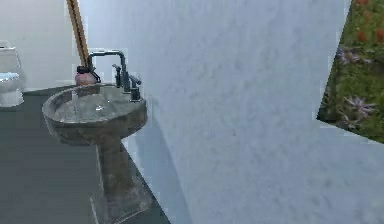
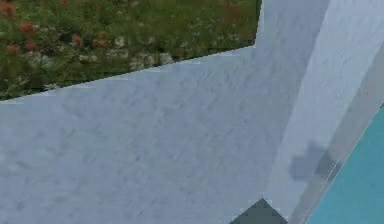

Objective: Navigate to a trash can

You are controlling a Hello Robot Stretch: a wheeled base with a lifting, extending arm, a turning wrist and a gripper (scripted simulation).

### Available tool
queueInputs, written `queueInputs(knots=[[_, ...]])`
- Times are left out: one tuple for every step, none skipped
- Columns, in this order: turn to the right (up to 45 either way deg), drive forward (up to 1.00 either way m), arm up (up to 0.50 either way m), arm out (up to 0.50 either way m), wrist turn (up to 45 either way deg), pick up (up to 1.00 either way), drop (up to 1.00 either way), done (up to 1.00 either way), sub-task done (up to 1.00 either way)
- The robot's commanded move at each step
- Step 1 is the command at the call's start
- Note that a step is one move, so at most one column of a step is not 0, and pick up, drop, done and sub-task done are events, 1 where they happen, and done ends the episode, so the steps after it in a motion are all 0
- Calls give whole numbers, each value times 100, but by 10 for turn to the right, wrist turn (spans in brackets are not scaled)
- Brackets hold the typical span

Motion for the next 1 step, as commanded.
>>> queueInputs(knots=[[-450,0,0,0,0,0,0,0,0]])
